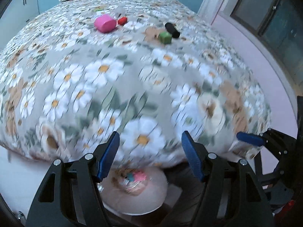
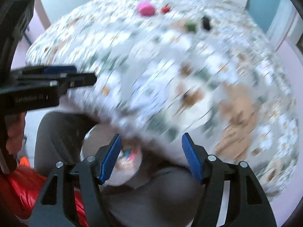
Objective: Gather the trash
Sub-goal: 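Raise both tools from the bin back toward the bed, then grasp the green block with left tool while right tool grasps the black foam cylinder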
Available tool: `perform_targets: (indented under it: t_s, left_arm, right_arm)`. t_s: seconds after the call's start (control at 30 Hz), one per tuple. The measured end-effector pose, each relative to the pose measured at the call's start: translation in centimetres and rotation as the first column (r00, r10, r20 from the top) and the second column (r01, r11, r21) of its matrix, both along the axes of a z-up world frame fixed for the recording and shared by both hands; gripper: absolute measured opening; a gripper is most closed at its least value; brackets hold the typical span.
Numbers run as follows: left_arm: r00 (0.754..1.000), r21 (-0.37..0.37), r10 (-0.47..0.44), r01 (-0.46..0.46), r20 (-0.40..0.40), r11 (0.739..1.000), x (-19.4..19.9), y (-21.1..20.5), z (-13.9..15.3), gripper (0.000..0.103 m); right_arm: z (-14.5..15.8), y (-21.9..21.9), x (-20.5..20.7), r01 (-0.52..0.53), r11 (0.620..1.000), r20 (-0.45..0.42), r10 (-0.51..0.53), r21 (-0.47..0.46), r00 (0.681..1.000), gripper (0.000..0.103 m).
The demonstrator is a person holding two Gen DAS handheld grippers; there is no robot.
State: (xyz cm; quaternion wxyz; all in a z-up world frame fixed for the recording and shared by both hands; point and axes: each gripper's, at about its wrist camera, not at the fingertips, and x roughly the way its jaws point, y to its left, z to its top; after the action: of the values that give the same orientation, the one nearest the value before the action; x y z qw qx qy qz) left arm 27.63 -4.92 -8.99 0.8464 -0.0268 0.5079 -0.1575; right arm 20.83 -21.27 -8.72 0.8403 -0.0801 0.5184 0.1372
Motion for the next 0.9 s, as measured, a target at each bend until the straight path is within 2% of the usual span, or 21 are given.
perform_targets:
  t_s: [0.27, 0.4, 0.53, 0.6, 0.73, 0.9]
  left_arm:
    - [0.997, -0.052, 0.068, -0.07, -0.035, 0.996, 8.0, -4.0, 1.9, 0.07]
    - [0.994, -0.058, 0.098, -0.101, -0.041, 0.993, 12.6, -5.5, 1.9, 0.07]
    - [0.99, -0.05, 0.13, -0.132, -0.052, 0.99, 16.6, -6.9, 1.6, 0.07]
    - [0.988, -0.052, 0.146, -0.149, -0.058, 0.987, 18.4, -7.5, 1.2, 0.07]
    - [0.983, -0.066, 0.164, -0.17, -0.085, 0.983, 21.7, -8.6, 0.2, 0.07]
    - [0.981, -0.058, 0.162, -0.169, -0.105, 0.984, 24.9, -10.5, -1.0, 0.07]
  right_arm:
    - [4.2, -4.5, 8.3, 0.094, 0.996, 0.116, -0.095, 0.006, 0.989, 0.068]
    - [5.3, -7.4, 14.4, 0.158, 0.985, 0.117, -0.166, 0.072, 0.979, 0.068]
    - [5.5, -9.1, 19.8, 0.208, 0.974, 0.118, -0.217, 0.084, 0.969, 0.068]
    - [5.1, -9.9, 22.4, 0.235, 0.968, 0.104, -0.243, 0.088, 0.964, 0.068]
    - [4.1, -11.4, 27.2, 0.261, 0.952, 0.018, -0.267, 0.16, 0.964, 0.068]
    - [3.3, -11.2, 32.3, 0.274, 0.949, -0.025, -0.274, 0.156, 0.961, 0.068]
